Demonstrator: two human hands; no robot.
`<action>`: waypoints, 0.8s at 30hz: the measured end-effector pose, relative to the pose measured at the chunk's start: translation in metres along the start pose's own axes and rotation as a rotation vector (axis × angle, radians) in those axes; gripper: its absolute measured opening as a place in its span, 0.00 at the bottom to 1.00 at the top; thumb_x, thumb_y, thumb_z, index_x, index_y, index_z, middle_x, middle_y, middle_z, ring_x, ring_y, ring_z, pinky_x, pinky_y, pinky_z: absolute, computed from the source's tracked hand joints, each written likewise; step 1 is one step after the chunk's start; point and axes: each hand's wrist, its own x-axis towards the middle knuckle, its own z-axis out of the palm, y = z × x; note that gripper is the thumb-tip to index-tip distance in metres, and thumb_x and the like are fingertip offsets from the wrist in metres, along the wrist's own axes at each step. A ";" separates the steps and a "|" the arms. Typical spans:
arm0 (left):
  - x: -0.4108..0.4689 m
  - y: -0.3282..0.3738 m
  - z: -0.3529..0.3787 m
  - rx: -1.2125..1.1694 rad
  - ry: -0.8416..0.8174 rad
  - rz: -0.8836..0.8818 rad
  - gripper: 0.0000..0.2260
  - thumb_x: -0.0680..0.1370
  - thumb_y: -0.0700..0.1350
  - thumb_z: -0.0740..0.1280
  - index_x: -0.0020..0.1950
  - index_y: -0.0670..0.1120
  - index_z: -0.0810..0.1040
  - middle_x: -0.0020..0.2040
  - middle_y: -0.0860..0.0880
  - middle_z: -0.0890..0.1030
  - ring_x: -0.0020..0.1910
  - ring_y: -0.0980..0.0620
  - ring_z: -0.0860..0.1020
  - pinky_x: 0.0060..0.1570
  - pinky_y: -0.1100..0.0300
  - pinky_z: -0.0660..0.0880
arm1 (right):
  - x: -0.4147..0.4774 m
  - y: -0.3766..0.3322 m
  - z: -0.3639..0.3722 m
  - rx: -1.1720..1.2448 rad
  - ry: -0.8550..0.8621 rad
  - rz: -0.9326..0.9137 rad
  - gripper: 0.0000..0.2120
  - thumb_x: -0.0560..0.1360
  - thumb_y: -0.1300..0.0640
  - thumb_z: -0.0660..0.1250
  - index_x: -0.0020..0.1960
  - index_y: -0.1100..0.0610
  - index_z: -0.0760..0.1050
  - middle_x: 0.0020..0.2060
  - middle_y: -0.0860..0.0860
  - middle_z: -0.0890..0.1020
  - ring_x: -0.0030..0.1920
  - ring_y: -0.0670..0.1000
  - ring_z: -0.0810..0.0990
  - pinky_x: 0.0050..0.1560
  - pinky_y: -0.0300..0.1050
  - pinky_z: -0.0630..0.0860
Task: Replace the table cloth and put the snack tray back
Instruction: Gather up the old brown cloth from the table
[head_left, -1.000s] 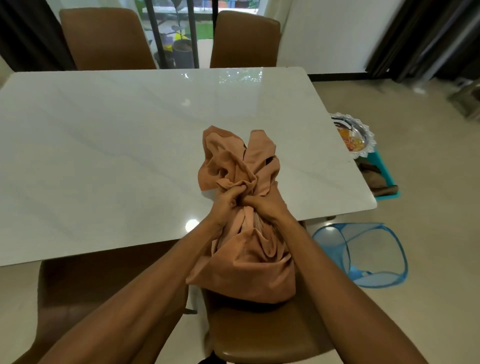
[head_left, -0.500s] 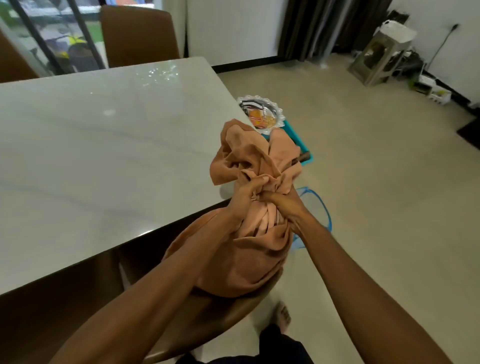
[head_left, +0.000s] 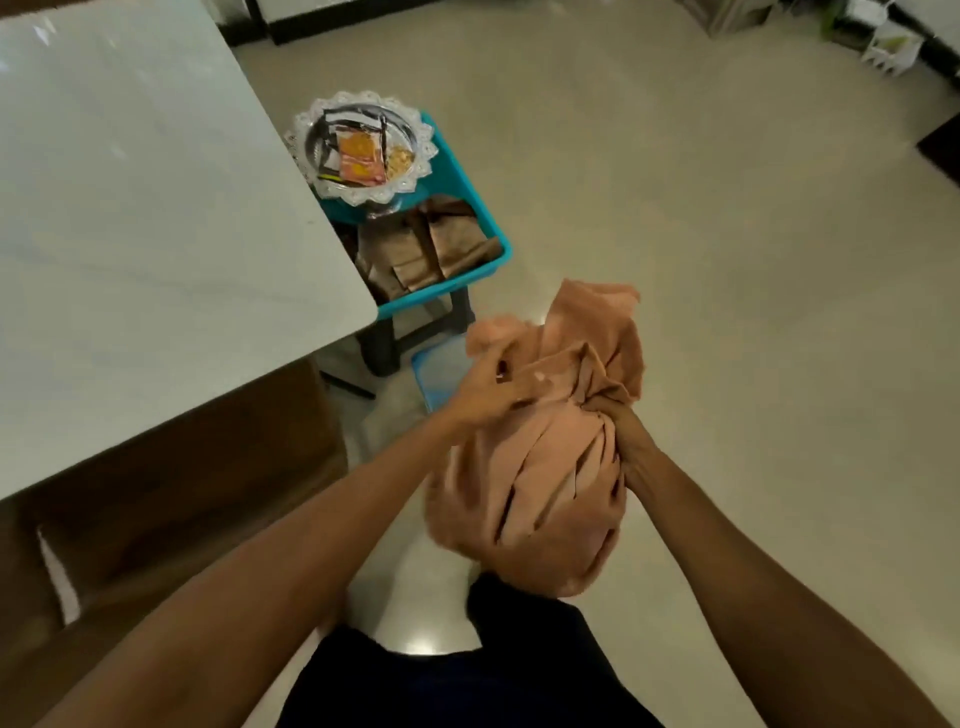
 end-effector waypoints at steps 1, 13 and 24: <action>0.006 -0.008 0.001 -0.072 0.060 -0.051 0.25 0.74 0.55 0.73 0.69 0.58 0.69 0.66 0.51 0.73 0.62 0.52 0.74 0.63 0.55 0.73 | 0.008 -0.006 -0.008 -0.054 0.000 0.015 0.39 0.48 0.52 0.80 0.59 0.59 0.81 0.59 0.63 0.83 0.58 0.64 0.82 0.63 0.60 0.78; 0.090 -0.192 -0.052 -0.048 0.273 -0.728 0.29 0.79 0.47 0.69 0.78 0.44 0.63 0.70 0.39 0.73 0.65 0.40 0.75 0.62 0.51 0.74 | 0.133 -0.078 0.089 -1.009 -0.153 0.161 0.32 0.55 0.42 0.76 0.58 0.50 0.79 0.55 0.52 0.82 0.53 0.56 0.81 0.60 0.52 0.78; 0.167 -0.269 -0.042 0.099 0.257 -0.763 0.24 0.81 0.53 0.62 0.75 0.50 0.64 0.61 0.40 0.79 0.57 0.38 0.79 0.58 0.44 0.77 | 0.332 0.024 0.194 -1.582 -0.432 0.106 0.37 0.65 0.30 0.64 0.69 0.48 0.70 0.63 0.57 0.78 0.62 0.63 0.77 0.65 0.56 0.72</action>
